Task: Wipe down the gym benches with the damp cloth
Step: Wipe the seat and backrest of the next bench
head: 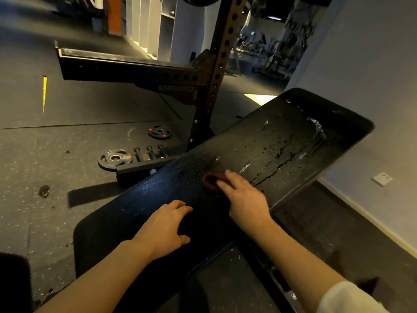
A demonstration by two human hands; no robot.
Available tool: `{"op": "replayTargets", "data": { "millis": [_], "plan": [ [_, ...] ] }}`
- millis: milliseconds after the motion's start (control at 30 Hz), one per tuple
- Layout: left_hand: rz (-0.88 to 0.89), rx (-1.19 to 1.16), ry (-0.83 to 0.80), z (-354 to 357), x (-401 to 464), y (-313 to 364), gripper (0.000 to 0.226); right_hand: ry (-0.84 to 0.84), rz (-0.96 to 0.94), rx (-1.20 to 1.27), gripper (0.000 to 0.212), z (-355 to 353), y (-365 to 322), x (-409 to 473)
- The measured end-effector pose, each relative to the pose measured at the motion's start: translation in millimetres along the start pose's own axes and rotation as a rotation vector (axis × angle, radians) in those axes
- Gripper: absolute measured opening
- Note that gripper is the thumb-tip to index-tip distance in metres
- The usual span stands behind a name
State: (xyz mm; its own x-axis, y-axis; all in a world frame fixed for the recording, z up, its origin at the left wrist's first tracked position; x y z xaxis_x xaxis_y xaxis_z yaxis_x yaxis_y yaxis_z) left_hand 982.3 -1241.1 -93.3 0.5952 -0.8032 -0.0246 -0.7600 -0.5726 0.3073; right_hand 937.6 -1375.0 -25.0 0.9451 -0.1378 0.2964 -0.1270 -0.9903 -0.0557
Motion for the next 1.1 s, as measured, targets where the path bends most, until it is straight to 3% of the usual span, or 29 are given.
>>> {"op": "replayTargets", "data": {
  "millis": [133,333,467,567,767,867,1000,1100],
  "plan": [
    [0.038,-0.005,0.053,-15,17,17,0.078,0.134,0.257,0.036,0.058,-30,50,10],
    [0.074,-0.013,0.064,-18,45,41,0.079,-0.153,-0.077,0.024,0.077,13,-11,-16],
    [0.092,0.016,0.029,-23,56,43,0.084,0.075,0.18,-0.013,0.069,-38,61,9],
    [0.051,0.01,0.027,-27,66,33,0.086,0.085,0.316,0.013,0.065,-41,74,20],
    [-0.049,0.0,0.023,-27,77,14,0.082,-0.238,-0.078,0.09,0.074,27,-24,9],
    [-0.044,0.003,0.005,-18,74,7,0.093,-0.165,-0.065,0.045,0.072,4,9,27],
    [-0.053,-0.005,-0.01,-11,71,1,0.095,0.009,0.226,-0.017,0.07,-37,74,53],
    [-0.069,0.008,0.011,-11,72,1,0.095,-0.014,0.191,0.033,0.069,-14,40,54]
  ]
}}
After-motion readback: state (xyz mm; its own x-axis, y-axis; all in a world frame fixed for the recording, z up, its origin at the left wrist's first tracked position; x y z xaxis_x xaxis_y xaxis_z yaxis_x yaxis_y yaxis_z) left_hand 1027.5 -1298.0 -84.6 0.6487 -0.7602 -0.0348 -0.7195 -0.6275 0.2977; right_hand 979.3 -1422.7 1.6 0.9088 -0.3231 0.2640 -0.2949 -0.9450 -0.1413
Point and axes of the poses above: each hand's wrist, its own x-axis towards the middle knuckle, its own z-axis out of the palm, y = z × x, the point moved 10 cm from there along x, towards the middle knuckle, and after that the axes turned 10 degrees about x, right-handed, at the moved point
